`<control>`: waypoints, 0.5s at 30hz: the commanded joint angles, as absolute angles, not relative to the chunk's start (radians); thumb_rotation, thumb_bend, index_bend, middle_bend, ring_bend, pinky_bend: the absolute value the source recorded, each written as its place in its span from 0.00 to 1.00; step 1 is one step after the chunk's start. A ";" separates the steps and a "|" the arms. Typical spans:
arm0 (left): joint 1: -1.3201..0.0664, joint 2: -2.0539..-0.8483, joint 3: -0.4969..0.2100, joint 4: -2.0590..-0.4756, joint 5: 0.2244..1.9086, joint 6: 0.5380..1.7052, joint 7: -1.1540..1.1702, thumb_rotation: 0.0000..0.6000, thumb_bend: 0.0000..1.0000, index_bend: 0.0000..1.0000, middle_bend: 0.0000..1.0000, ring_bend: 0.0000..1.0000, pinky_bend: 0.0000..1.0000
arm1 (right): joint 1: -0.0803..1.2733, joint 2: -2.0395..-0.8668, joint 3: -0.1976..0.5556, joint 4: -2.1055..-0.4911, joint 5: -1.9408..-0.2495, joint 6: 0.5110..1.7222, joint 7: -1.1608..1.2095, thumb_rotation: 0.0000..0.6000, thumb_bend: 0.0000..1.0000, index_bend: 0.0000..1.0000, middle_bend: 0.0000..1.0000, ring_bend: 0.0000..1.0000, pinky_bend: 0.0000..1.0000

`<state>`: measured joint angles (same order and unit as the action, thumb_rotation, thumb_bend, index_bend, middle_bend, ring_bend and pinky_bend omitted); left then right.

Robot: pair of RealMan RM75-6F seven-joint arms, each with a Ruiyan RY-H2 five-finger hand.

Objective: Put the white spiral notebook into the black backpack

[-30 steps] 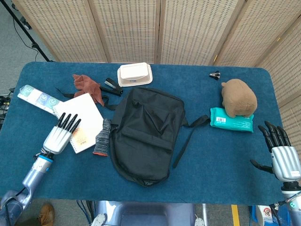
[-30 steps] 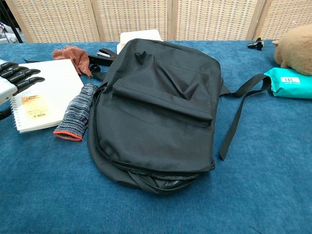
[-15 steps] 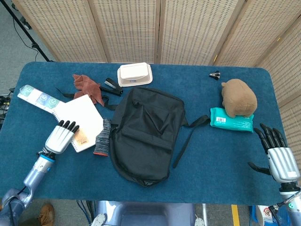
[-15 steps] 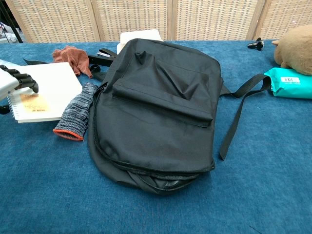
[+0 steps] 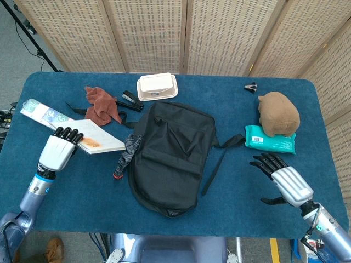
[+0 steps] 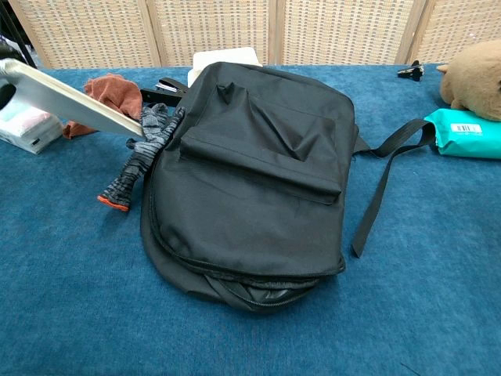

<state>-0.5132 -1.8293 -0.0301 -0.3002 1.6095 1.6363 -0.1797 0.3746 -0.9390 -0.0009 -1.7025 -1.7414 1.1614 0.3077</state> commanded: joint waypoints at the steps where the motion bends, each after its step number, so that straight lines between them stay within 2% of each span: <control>1: -0.519 -1.813 -0.036 -0.318 1.607 1.656 -0.176 1.00 0.52 0.73 0.57 0.46 0.51 | 0.420 -0.931 -0.004 -1.741 -1.747 1.095 0.306 1.00 0.00 0.17 0.13 0.07 0.03; 5: -0.525 -1.783 -0.045 -0.358 1.604 1.690 -0.175 1.00 0.52 0.74 0.57 0.46 0.51 | 0.468 -0.949 0.006 -1.769 -1.727 1.025 0.288 1.00 0.00 0.21 0.17 0.12 0.05; 10: -0.538 -1.733 -0.060 -0.428 1.605 1.741 -0.160 1.00 0.51 0.74 0.58 0.46 0.51 | 0.516 -1.000 0.030 -1.794 -1.668 0.951 0.226 1.00 0.00 0.22 0.18 0.13 0.06; 11: -0.542 -1.700 -0.072 -0.468 1.601 1.760 -0.159 1.00 0.51 0.74 0.58 0.46 0.51 | 0.545 -1.036 0.039 -1.806 -1.651 0.905 0.211 1.00 0.00 0.23 0.18 0.13 0.06; 15: -0.536 -1.609 -0.065 -0.624 1.611 1.753 -0.089 1.00 0.51 0.75 0.58 0.46 0.51 | 0.580 -1.092 0.047 -1.823 -1.604 0.850 0.154 1.00 0.00 0.24 0.20 0.14 0.06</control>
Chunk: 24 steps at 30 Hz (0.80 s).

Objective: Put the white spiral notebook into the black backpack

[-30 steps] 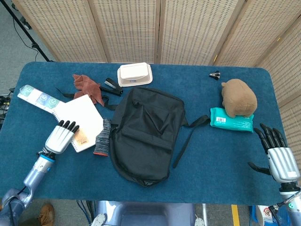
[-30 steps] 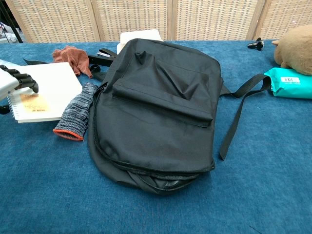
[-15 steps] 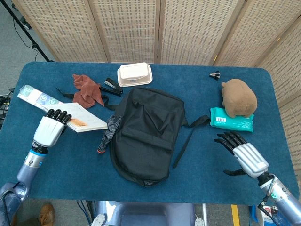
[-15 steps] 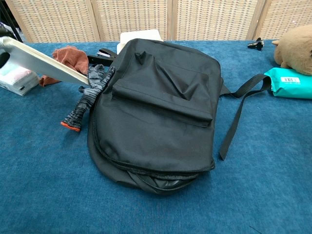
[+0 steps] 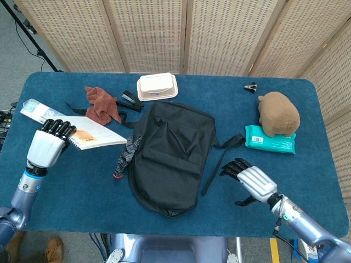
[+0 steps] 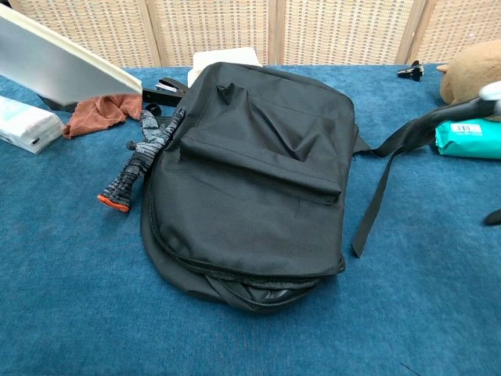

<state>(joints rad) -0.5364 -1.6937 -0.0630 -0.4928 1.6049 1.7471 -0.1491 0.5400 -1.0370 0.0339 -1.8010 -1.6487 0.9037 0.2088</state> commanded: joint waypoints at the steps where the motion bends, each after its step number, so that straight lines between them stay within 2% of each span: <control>1: -0.533 -1.585 -0.062 -0.669 1.615 1.748 -0.064 1.00 0.51 0.75 0.58 0.46 0.51 | 0.590 -1.108 0.048 -1.824 -1.595 0.838 0.134 1.00 0.00 0.25 0.20 0.14 0.06; 10: -0.514 -1.486 -0.053 -0.875 1.626 1.710 0.049 1.00 0.50 0.75 0.58 0.46 0.51 | 0.656 -1.229 0.074 -1.827 -1.485 0.761 0.017 1.00 0.00 0.27 0.21 0.16 0.07; 24: -0.499 -1.488 -0.072 -0.893 1.625 1.694 0.055 1.00 0.50 0.75 0.59 0.47 0.51 | 0.713 -1.369 0.095 -1.833 -1.349 0.744 -0.125 1.00 0.00 0.27 0.21 0.16 0.07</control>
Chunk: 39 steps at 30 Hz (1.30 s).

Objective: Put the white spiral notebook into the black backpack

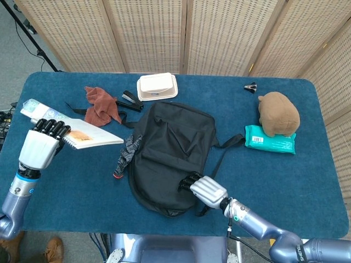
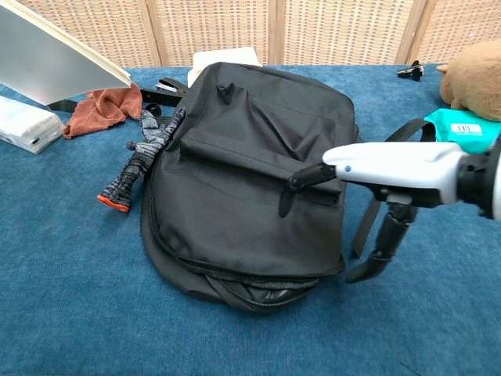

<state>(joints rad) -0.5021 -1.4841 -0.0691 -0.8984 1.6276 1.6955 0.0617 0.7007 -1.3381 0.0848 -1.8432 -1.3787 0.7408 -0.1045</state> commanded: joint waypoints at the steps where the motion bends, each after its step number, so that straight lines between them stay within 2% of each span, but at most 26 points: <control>1: -0.497 -1.490 -0.073 -0.888 1.624 1.694 0.050 1.00 0.50 0.75 0.59 0.47 0.51 | 0.717 -1.385 0.100 -1.824 -1.337 0.747 -0.134 1.00 0.00 0.27 0.21 0.16 0.07; 9: -0.487 -1.507 -0.076 -0.841 1.625 1.693 0.022 1.00 0.50 0.75 0.59 0.47 0.51 | 0.746 -1.482 0.103 -1.754 -1.291 0.770 -0.225 1.00 0.00 0.24 0.21 0.16 0.06; 17: -0.484 -1.515 -0.085 -0.816 1.626 1.697 -0.001 1.00 0.50 0.75 0.59 0.47 0.51 | 0.757 -1.538 0.084 -1.711 -1.260 0.787 -0.290 1.00 0.00 0.09 0.07 0.03 0.00; 27: -0.478 -1.522 -0.091 -0.792 1.623 1.694 -0.023 1.00 0.50 0.75 0.59 0.47 0.51 | 0.775 -1.561 0.074 -1.723 -1.232 0.784 -0.326 1.00 0.00 0.07 0.04 0.02 0.00; 39: -0.479 -1.521 -0.100 -0.784 1.624 1.699 -0.035 1.00 0.50 0.75 0.59 0.47 0.51 | 0.813 -1.610 0.107 -1.751 -1.144 0.797 -0.373 1.00 0.00 0.08 0.04 0.02 0.00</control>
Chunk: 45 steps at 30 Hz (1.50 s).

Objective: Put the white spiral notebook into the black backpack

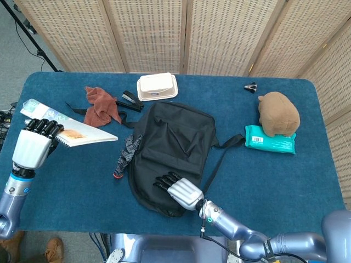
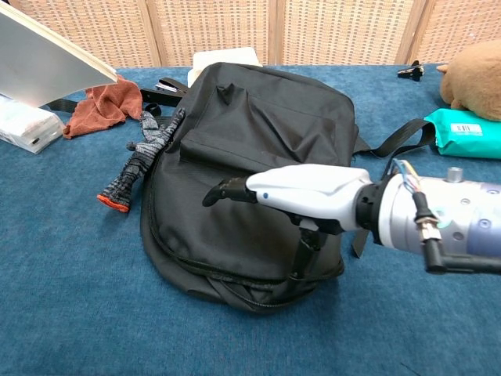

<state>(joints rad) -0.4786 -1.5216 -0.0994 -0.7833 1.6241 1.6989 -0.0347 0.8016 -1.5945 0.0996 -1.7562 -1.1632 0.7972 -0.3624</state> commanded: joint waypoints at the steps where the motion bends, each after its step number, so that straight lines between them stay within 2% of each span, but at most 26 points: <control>1: -0.479 -1.521 -0.101 -0.784 1.624 1.699 -0.035 1.00 0.50 0.75 0.59 0.47 0.51 | 0.818 -1.618 0.110 -1.746 -1.136 0.796 -0.378 1.00 0.00 0.08 0.04 0.02 0.00; 13: -0.474 -1.512 -0.108 -0.793 1.622 1.702 -0.045 1.00 0.50 0.75 0.59 0.47 0.51 | 0.847 -1.684 0.089 -1.670 -1.069 0.846 -0.486 1.00 0.00 0.09 0.04 0.02 0.00; 15: -0.474 -1.512 -0.108 -0.793 1.622 1.702 -0.046 1.00 0.50 0.75 0.59 0.47 0.51 | 0.848 -1.684 0.084 -1.668 -1.070 0.853 -0.498 1.00 0.03 0.10 0.05 0.02 0.02; 18: -0.473 -1.512 -0.109 -0.794 1.623 1.704 -0.047 1.00 0.50 0.75 0.59 0.47 0.51 | 0.845 -1.686 0.072 -1.661 -1.082 0.883 -0.534 1.00 0.21 0.13 0.08 0.05 0.10; 20: -0.472 -1.512 -0.109 -0.794 1.624 1.705 -0.048 1.00 0.50 0.75 0.59 0.47 0.51 | 0.840 -1.687 0.063 -1.659 -1.088 0.908 -0.560 1.00 0.36 0.15 0.12 0.10 0.23; 22: -0.471 -1.512 -0.108 -0.793 1.624 1.704 -0.049 1.00 0.50 0.75 0.59 0.47 0.51 | 0.835 -1.685 0.055 -1.657 -1.089 0.922 -0.577 1.00 0.46 0.17 0.16 0.15 0.34; 28: -0.471 -1.512 -0.107 -0.794 1.627 1.704 -0.052 1.00 0.50 0.75 0.59 0.47 0.51 | 0.817 -1.675 0.053 -1.654 -1.100 0.945 -0.559 1.00 0.62 0.27 0.27 0.27 0.50; 33: -0.468 -1.516 -0.105 -0.788 1.634 1.714 -0.062 1.00 0.50 0.75 0.59 0.47 0.51 | 0.794 -1.666 0.065 -1.650 -1.158 0.973 -0.477 1.00 0.64 0.41 0.40 0.38 0.57; 38: -0.465 -1.526 -0.100 -0.773 1.650 1.745 -0.099 1.00 0.50 0.75 0.59 0.47 0.51 | 0.761 -1.675 0.113 -1.631 -1.203 1.023 -0.335 1.00 0.66 0.57 0.54 0.51 0.61; 45: -0.459 -1.564 -0.092 -0.713 1.693 1.855 -0.212 1.00 0.50 0.78 0.61 0.49 0.51 | 0.750 -1.636 0.185 -1.661 -1.161 1.017 -0.238 1.00 0.67 0.61 0.57 0.53 0.63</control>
